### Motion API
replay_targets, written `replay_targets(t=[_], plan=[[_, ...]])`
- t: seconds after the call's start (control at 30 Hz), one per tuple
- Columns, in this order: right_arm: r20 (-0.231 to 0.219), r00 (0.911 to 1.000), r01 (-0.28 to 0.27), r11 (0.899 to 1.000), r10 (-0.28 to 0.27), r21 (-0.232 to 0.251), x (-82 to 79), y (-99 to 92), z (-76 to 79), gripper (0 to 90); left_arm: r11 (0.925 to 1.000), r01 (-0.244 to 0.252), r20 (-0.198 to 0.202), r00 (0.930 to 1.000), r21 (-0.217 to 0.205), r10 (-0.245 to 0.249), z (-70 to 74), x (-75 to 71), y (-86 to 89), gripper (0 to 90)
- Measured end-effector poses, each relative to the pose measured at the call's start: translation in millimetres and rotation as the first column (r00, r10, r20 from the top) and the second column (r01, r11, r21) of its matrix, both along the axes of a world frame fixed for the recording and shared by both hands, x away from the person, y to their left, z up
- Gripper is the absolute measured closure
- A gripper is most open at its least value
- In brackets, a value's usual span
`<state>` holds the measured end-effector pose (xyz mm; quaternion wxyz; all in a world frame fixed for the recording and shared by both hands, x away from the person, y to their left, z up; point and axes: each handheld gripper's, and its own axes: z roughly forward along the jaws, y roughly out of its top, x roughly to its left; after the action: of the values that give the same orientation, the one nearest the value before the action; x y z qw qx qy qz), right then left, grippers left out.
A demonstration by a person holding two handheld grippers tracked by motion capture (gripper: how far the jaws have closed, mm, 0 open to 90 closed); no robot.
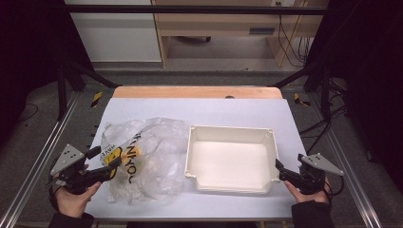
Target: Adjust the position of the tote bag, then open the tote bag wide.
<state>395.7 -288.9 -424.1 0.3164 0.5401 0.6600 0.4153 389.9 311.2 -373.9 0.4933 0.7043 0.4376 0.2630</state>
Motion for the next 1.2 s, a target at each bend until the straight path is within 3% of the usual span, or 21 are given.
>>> replay_targets(t=[0.57, 1.2], plan=[[-0.007, 0.9997, -0.025, 1.000, 0.025, 0.003, -0.9, 8.3, 1.2, 19.0, 0.9987, 0.049, 0.017, 0.9987, -0.017, -0.048, 20.8, -4.4, -28.2, 18.7], [-0.014, 0.9991, -0.041, 0.999, 0.041, -0.001, -0.8, 9.3, -1.4, 20.5, 0.9949, 0.100, 0.024, 0.9947, 0.009, -0.100, 26.0, -16.9, -49.3, 17.3]])
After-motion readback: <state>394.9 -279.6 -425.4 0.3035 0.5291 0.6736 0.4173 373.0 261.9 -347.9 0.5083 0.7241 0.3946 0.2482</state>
